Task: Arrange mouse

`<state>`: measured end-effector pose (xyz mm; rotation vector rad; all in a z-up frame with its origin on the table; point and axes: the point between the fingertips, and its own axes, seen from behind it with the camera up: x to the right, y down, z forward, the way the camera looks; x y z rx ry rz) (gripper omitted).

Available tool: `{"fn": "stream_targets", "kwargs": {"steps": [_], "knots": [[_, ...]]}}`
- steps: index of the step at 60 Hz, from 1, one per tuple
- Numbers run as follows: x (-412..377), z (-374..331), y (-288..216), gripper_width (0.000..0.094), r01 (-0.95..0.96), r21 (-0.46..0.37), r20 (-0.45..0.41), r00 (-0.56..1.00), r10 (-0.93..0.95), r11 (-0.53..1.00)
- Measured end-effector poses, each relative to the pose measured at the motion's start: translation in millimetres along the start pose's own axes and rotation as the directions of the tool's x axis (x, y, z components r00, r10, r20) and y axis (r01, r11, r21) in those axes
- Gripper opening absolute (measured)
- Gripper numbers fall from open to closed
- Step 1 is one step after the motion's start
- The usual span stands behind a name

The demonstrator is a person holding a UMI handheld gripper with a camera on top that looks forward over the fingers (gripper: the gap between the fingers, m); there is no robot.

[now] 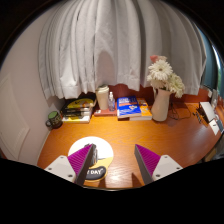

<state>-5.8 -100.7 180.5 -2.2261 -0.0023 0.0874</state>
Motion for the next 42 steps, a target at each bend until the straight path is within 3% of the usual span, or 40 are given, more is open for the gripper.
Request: {"fn": "stream_targets", "kwargs": {"steps": [21,42], "knots": [[87.4,-105.0,31.1,0.0825,0.026,0.071,-0.022,0.999,-0.025,0.997],[121.2,-135.8,52.3,0.0826,-0.003,0.076,-0.026,1.0,0.005,0.997]]}}
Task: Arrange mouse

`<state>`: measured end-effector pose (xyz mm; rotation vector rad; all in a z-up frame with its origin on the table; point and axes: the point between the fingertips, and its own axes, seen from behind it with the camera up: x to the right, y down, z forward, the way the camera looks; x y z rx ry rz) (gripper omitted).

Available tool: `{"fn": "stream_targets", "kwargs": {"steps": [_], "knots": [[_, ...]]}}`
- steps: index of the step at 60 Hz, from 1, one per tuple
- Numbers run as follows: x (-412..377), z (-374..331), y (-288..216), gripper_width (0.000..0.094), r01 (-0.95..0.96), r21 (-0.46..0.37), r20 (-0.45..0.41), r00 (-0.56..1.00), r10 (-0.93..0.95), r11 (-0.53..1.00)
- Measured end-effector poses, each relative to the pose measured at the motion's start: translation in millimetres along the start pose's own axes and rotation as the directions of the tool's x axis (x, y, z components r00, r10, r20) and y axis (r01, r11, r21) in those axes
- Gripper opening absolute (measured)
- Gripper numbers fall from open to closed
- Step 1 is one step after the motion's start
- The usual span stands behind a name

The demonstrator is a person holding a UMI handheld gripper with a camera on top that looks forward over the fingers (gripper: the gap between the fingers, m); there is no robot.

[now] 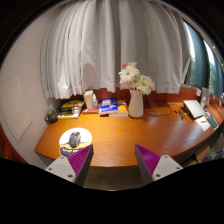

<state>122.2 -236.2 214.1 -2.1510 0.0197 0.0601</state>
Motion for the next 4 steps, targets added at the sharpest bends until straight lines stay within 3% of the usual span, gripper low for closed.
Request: {"fn": "stream_targets", "kwargs": {"steps": [4], "knots": [[1.4,-2.9,-2.0,0.0827,-0.004,0.009,0.0,1.0,0.004,1.0]]}}
